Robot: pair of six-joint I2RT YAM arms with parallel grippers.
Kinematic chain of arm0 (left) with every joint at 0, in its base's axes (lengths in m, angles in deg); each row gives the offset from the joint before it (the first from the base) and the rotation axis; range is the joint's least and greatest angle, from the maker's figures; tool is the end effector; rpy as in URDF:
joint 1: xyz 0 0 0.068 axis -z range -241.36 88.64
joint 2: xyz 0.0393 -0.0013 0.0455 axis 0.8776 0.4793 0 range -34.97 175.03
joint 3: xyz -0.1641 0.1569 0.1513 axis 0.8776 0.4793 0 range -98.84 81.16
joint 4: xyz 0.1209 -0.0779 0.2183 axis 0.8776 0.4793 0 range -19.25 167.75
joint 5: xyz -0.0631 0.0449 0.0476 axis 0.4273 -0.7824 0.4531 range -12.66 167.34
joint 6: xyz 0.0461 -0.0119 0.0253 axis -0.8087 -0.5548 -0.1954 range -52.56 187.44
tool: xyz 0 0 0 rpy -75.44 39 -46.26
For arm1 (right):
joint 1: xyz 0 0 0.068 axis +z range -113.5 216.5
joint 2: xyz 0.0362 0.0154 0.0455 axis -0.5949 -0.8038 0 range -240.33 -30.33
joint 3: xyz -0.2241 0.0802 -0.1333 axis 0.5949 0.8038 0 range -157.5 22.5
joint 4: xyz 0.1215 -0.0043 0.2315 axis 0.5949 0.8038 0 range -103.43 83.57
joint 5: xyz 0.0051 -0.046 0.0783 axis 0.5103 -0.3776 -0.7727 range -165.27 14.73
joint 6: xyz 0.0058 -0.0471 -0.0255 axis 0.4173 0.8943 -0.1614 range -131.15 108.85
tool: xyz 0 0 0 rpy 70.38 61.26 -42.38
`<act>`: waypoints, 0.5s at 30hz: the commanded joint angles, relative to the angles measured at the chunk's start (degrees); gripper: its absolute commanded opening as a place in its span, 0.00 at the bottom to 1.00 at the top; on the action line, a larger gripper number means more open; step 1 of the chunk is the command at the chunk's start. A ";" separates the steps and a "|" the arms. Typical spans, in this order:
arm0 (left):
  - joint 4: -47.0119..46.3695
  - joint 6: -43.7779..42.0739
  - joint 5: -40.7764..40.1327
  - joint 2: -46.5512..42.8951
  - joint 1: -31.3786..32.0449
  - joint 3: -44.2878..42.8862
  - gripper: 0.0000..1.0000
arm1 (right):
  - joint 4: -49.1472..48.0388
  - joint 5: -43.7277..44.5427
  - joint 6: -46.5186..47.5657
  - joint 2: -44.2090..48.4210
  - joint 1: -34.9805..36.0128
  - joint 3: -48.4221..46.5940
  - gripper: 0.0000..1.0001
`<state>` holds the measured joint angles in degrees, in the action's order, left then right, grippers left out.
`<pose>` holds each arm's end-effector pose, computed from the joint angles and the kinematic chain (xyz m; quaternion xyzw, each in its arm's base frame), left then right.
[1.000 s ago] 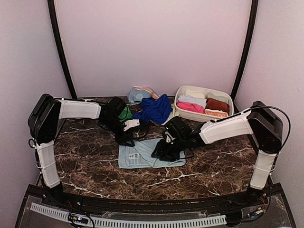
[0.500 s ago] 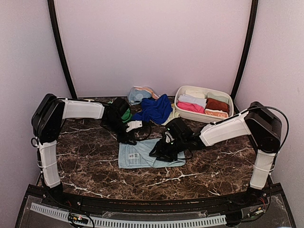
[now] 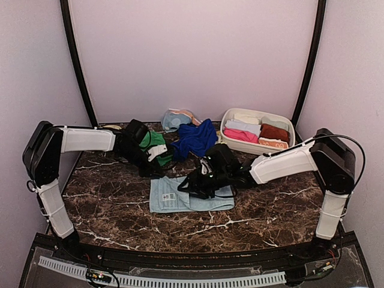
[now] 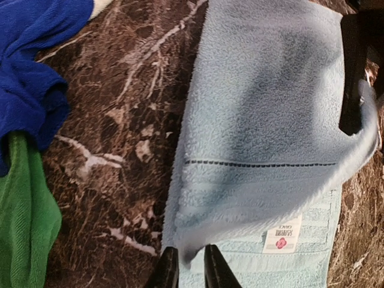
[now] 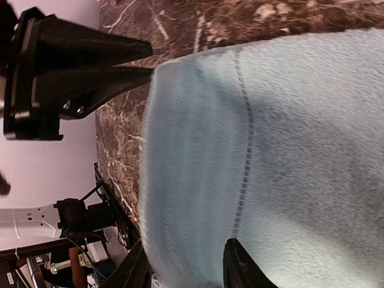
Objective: Roll the towels
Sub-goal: Smooth out the towel at the center of the board.
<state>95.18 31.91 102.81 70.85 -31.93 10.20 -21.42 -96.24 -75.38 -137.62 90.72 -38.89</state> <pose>0.3247 -0.2008 0.1855 0.5543 0.7621 -0.1985 0.2693 0.2216 0.3292 0.1655 -0.0025 0.8870 0.4546 0.0805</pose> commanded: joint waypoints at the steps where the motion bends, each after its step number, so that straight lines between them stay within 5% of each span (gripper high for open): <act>1: -3.39 6.10 5.36 -3.40 -3.20 2.52 0.22 | -4.47 -2.35 1.93 -1.91 2.44 -2.95 0.41; 11: -2.72 7.84 5.34 -2.09 -4.96 3.73 0.23 | -0.44 -4.88 5.65 -5.30 4.06 -9.45 0.42; 15: -0.27 4.96 4.16 -3.69 -5.07 3.23 0.35 | 2.77 -3.88 7.39 -2.91 3.17 -8.60 0.42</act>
<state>92.18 38.91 106.90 69.45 -36.63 13.13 -22.01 -99.95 -70.61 -141.99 94.52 -47.04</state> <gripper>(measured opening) 0.290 0.423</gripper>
